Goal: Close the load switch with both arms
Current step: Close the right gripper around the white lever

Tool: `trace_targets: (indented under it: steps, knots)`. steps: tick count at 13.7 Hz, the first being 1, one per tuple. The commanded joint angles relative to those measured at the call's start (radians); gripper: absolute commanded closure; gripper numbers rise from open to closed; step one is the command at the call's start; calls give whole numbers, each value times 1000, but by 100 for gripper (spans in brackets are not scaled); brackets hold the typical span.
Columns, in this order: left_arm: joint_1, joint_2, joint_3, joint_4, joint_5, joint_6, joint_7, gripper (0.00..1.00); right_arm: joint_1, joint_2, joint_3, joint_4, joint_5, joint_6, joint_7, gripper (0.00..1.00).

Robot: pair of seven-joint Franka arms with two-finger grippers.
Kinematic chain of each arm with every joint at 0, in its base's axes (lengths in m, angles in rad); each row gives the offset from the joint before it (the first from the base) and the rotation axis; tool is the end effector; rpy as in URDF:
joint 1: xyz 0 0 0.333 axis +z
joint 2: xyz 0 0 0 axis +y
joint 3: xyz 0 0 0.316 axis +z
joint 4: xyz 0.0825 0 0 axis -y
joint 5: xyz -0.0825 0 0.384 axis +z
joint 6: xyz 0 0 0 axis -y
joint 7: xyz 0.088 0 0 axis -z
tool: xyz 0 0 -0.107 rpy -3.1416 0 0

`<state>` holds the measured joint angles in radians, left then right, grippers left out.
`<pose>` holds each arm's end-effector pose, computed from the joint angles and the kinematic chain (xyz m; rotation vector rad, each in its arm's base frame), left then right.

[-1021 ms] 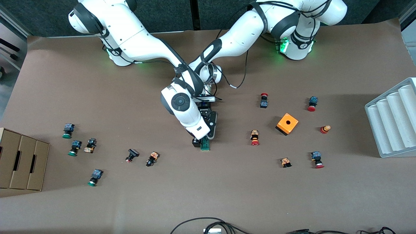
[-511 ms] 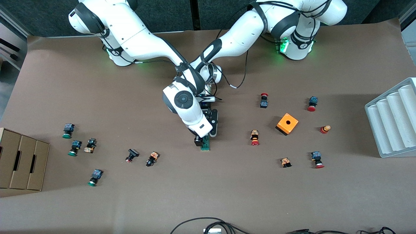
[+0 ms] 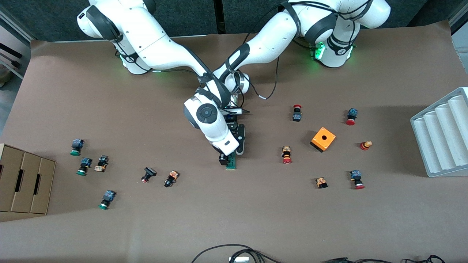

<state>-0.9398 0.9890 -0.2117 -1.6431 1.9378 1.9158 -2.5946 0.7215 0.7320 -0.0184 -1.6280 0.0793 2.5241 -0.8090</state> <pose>0.3349 -0.5595 0.0507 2.5053 0.0466 1.8833 0.5378 0.4572 0.2073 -2.3135 -2.0640 -0.2583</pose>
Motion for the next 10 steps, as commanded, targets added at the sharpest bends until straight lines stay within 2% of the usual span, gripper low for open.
trace_targets:
  steps: [1,4,10]
  knots:
    - [-8,39,8,25,12,14,-15,57,7,0,-5,-7,-10,30,-2,8]
    - [-8,39,8,25,13,14,-15,57,6,-2,-5,-7,-12,30,-2,14]
    - [-8,39,6,26,12,14,-16,57,9,-2,-6,-7,-15,30,-6,17]
